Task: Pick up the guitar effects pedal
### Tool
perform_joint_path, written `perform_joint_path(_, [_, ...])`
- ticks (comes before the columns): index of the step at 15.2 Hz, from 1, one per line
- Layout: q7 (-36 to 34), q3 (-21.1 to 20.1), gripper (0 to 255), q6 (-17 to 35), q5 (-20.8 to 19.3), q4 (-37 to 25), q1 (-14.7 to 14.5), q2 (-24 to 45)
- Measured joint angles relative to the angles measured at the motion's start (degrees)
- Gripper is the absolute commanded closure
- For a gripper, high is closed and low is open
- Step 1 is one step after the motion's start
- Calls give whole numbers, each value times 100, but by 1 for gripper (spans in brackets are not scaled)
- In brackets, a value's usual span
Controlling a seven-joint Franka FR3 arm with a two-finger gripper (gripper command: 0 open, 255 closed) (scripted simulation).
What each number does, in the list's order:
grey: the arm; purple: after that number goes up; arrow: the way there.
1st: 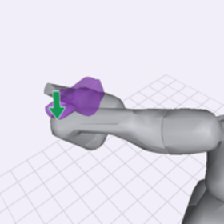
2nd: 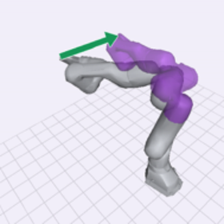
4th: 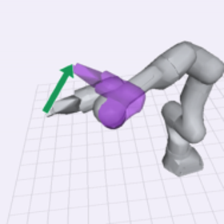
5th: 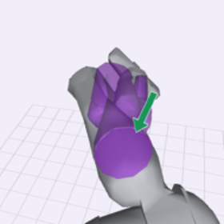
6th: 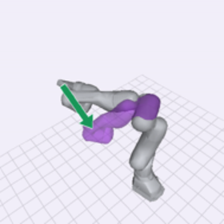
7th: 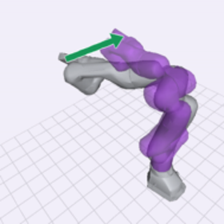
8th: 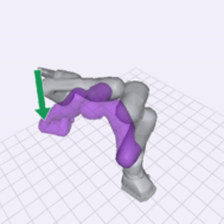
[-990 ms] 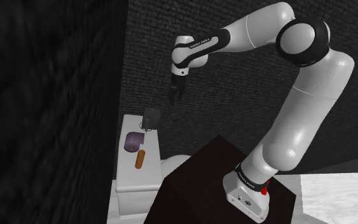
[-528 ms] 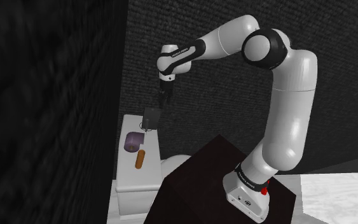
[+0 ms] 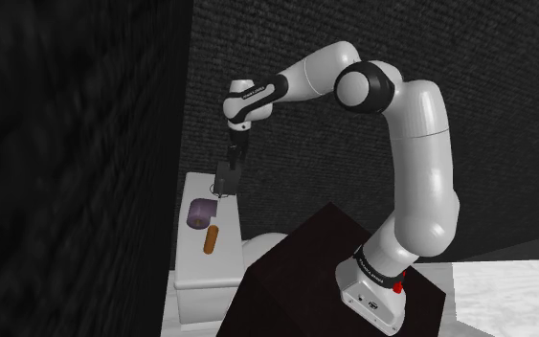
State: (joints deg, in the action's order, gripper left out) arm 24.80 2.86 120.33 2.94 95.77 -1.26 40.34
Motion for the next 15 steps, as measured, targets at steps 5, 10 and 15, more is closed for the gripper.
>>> perform_joint_path(5, [12, -10, 255, 192, 11, -50, 8, 243])
perform_joint_path(10, [9, -5, 255, 197, 10, -86, 11, 266])
perform_joint_path(15, [9, -3, 255, 202, 9, -73, 12, 261])
